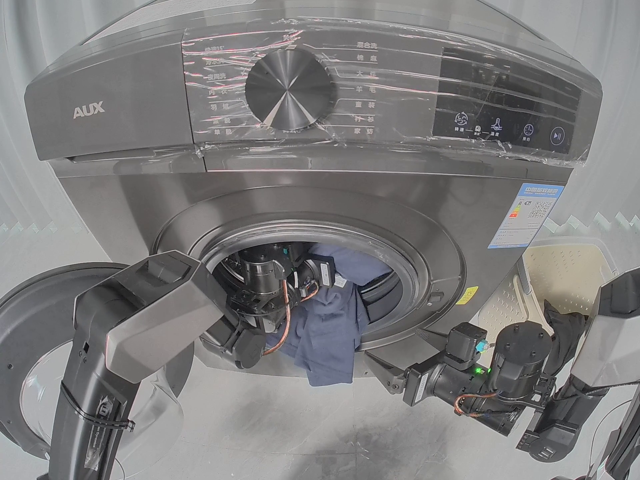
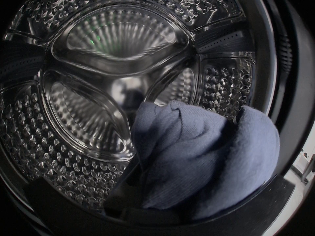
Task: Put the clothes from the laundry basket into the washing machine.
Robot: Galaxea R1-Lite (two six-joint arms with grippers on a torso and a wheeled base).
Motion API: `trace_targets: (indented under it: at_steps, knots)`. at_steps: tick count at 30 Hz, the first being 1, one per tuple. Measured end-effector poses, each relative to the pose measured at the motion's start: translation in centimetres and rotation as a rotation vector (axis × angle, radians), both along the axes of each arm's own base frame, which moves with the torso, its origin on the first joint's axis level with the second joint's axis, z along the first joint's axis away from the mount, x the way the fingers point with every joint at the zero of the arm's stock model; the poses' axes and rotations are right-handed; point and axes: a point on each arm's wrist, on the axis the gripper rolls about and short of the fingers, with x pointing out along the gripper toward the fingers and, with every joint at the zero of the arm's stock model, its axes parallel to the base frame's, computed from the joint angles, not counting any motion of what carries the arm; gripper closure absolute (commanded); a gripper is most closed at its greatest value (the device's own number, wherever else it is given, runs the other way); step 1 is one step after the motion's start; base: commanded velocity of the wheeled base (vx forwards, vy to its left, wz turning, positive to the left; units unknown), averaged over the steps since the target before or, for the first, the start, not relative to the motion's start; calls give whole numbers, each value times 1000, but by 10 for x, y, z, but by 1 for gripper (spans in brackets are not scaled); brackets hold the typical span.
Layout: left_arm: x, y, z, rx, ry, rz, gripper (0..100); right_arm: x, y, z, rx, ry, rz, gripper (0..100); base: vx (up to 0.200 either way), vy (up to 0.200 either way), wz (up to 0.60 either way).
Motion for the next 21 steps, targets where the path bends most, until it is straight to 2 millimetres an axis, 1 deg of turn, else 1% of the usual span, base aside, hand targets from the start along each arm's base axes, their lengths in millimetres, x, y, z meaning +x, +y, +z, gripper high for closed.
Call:
trace_targets:
  at_steps: [6,11,12,21]
  knots:
    - [24,-5,10,-28,-41,73,100,0,0,0,-1,0,1,0,0,0,0]
    - [37,-3,5,-26,-32,114,100,0,0,0,-2,1,1,0,0,0,0]
    - [38,-3,3,-26,-31,115,0,0,0,0,-2,1,1,0,0,0,0]
    - [38,-3,-3,-27,-19,114,0,0,0,0,-2,1,0,0,0,0,0]
